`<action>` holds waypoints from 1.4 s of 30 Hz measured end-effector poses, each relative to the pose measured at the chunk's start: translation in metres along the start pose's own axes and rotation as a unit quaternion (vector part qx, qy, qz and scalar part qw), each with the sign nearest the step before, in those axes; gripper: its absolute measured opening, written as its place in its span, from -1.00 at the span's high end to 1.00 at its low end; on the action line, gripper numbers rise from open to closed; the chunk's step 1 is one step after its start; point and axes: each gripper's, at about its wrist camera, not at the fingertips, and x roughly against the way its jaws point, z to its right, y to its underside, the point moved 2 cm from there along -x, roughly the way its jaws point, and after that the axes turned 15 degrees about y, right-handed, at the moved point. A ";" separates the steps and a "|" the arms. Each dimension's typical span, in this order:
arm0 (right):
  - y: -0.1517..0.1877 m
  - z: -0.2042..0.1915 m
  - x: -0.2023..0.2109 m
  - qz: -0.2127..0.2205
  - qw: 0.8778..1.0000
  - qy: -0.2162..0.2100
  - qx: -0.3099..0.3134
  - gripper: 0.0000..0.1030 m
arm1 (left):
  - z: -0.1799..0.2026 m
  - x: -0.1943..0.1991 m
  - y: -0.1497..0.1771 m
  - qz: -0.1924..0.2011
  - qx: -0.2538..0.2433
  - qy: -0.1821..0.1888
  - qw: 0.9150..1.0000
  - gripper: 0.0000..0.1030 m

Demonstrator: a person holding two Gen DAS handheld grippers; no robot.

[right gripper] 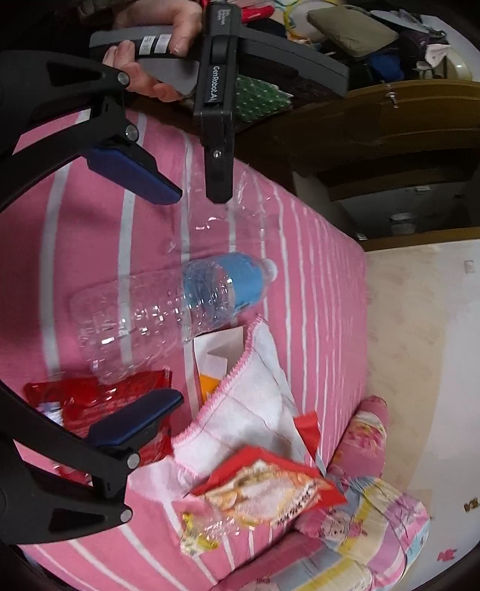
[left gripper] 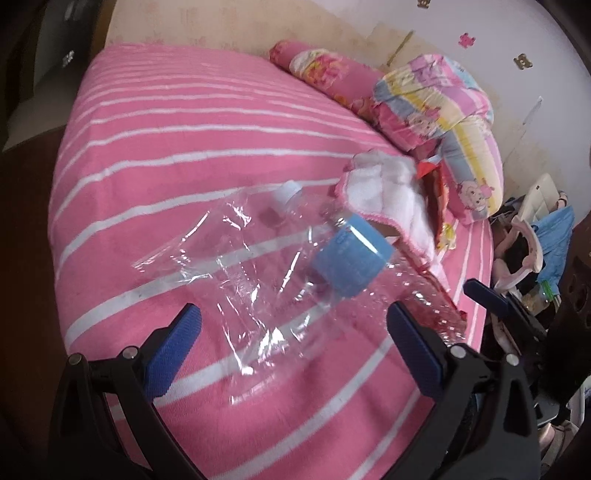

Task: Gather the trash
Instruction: 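Close right tool on water bottle while left tool grasps clear plastic bag, then carry bottle in right tool and bag in left tool to the trash bin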

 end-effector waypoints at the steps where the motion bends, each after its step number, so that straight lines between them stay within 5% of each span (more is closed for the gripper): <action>1: 0.000 -0.003 -0.006 -0.006 1.000 0.000 0.004 -0.91 | -0.002 -0.006 -0.001 -0.004 0.003 0.000 1.000 -0.88; 3: 0.000 -0.005 -0.022 -0.025 1.000 0.006 0.010 -0.91 | -0.005 -0.013 -0.003 -0.013 0.003 -0.002 1.000 -0.76; 5: 0.002 -0.005 -0.037 -0.047 0.999 0.006 0.010 -0.91 | -0.008 -0.021 -0.003 -0.025 0.003 -0.008 1.000 -0.42; 9: 0.002 -0.005 -0.050 -0.057 0.998 0.007 0.018 -0.91 | -0.013 -0.029 -0.004 -0.033 0.000 -0.017 0.999 -0.33; 12: 0.004 -0.002 -0.057 -0.067 0.998 0.002 0.017 -0.89 | -0.013 -0.031 -0.005 -0.034 -0.006 -0.018 0.999 -0.05; 18: 0.010 -0.003 -0.067 -0.096 0.995 -0.011 0.026 -0.25 | -0.014 -0.030 -0.004 -0.033 -0.001 -0.003 0.999 0.30; 22: 0.010 -0.003 -0.063 -0.098 0.995 -0.017 0.024 -0.23 | -0.007 -0.030 -0.003 -0.032 -0.011 0.000 0.999 0.52; 42: -0.002 -0.008 0.042 -0.018 0.999 -0.026 -0.043 -0.22 | 0.052 0.052 0.016 0.037 -0.032 0.033 0.998 0.57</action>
